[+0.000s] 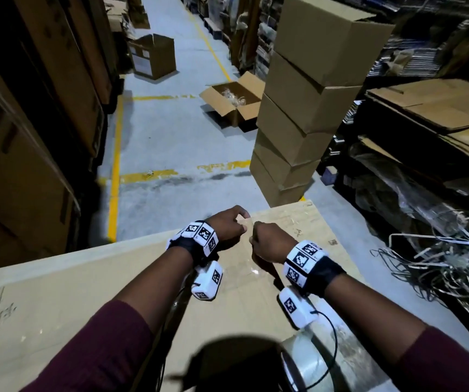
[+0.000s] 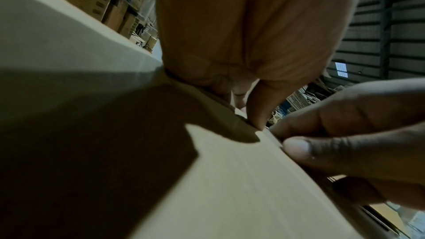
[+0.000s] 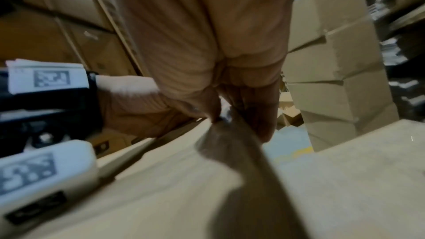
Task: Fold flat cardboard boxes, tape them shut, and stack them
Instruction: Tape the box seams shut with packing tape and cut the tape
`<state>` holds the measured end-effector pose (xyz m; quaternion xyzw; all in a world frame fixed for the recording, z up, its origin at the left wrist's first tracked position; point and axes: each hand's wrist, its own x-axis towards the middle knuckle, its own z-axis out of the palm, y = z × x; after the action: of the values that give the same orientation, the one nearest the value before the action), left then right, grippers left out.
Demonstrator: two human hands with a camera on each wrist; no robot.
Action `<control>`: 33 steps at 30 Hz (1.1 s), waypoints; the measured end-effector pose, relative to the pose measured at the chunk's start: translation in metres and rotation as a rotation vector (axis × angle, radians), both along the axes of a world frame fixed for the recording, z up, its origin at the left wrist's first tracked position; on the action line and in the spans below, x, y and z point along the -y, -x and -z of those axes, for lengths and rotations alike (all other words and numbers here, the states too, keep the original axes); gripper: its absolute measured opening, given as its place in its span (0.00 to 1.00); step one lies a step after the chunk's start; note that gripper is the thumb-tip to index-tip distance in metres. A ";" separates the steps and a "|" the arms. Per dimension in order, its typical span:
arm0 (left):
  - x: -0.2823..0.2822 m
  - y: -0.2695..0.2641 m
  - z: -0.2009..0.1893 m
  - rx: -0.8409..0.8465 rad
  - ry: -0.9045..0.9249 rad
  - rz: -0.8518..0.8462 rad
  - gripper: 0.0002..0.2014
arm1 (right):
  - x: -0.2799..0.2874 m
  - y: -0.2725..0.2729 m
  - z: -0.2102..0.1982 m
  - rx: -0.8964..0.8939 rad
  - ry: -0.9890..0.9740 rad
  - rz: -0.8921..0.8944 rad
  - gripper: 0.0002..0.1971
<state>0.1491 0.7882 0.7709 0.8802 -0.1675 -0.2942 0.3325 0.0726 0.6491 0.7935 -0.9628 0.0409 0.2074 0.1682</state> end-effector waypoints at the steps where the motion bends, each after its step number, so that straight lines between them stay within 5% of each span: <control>1: 0.001 -0.001 0.000 -0.001 0.005 0.007 0.13 | 0.002 -0.004 0.001 -0.022 0.000 -0.014 0.16; 7: 0.010 -0.007 -0.002 -0.082 -0.005 0.022 0.19 | 0.010 -0.019 0.004 -0.177 -0.076 -0.047 0.32; 14: 0.022 -0.006 -0.009 -0.088 -0.109 0.086 0.16 | 0.024 0.045 0.014 -0.230 -0.156 0.011 0.33; 28: 0.016 0.012 -0.022 0.118 -0.120 -0.029 0.18 | 0.028 0.177 0.053 0.072 -0.211 0.185 0.31; 31: 0.012 0.026 -0.023 0.345 -0.403 -0.028 0.28 | 0.026 0.182 0.057 0.263 -0.241 -0.001 0.39; 33: 0.009 0.044 -0.026 0.400 -0.388 -0.038 0.32 | 0.027 0.179 0.059 0.307 -0.179 -0.193 0.44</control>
<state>0.1048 0.7795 0.7971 0.9710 -0.1539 -0.1351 0.1237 -0.1068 0.6222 0.7349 -0.9638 -0.0964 0.0761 0.2367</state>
